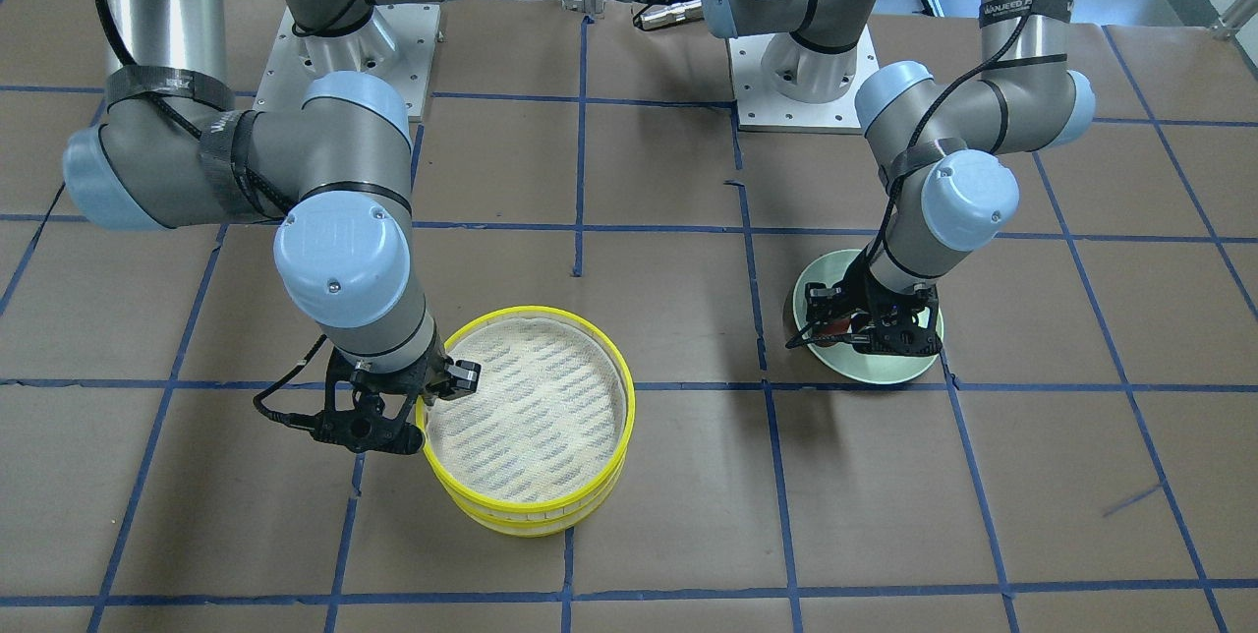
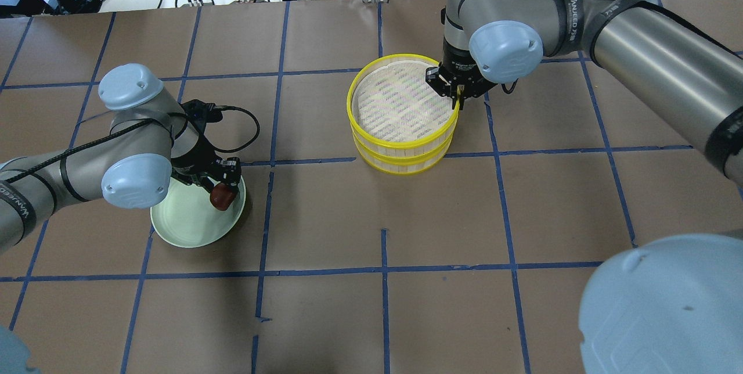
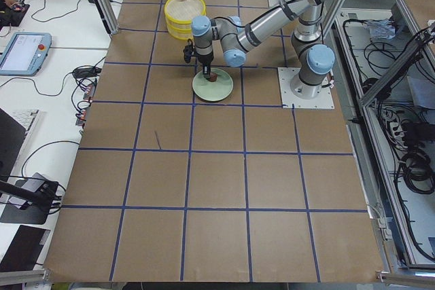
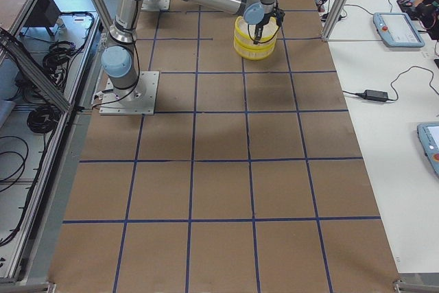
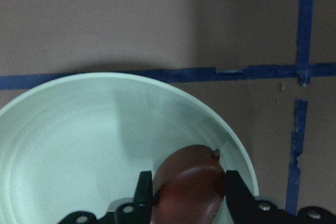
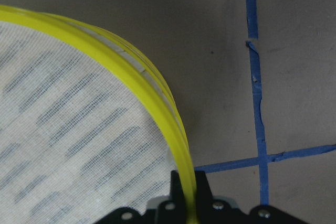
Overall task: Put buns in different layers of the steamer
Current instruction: 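Grasp brown bun with left gripper while right gripper releases and rises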
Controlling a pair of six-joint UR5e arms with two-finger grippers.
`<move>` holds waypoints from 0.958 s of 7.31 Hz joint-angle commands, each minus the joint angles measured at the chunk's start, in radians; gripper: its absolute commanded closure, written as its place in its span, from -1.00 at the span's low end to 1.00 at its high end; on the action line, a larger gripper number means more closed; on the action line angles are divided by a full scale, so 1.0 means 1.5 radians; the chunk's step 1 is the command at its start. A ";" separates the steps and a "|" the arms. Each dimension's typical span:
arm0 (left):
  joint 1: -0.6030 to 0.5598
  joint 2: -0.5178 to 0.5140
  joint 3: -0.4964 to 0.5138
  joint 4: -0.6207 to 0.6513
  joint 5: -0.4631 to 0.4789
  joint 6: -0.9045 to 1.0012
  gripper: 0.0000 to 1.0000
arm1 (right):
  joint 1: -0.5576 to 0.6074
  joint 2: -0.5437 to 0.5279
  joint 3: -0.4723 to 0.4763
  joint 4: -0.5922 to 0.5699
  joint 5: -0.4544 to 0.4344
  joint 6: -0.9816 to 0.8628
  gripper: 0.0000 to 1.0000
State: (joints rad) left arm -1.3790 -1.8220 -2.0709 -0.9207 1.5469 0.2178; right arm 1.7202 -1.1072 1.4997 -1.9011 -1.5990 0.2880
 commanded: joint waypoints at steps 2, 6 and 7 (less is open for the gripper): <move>0.001 0.000 0.007 0.000 0.001 0.001 0.99 | -0.004 -0.001 -0.002 -0.009 0.004 0.005 -0.20; -0.014 0.018 0.066 -0.029 0.001 -0.004 1.00 | -0.057 -0.099 -0.020 0.048 0.030 -0.020 -0.99; -0.043 0.021 0.106 -0.070 -0.010 -0.048 1.00 | -0.089 -0.139 -0.049 0.128 0.086 -0.054 -0.99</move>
State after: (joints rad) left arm -1.4044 -1.7955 -1.9693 -0.9715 1.5451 0.1977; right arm 1.6396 -1.2412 1.4635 -1.8340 -1.5448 0.2537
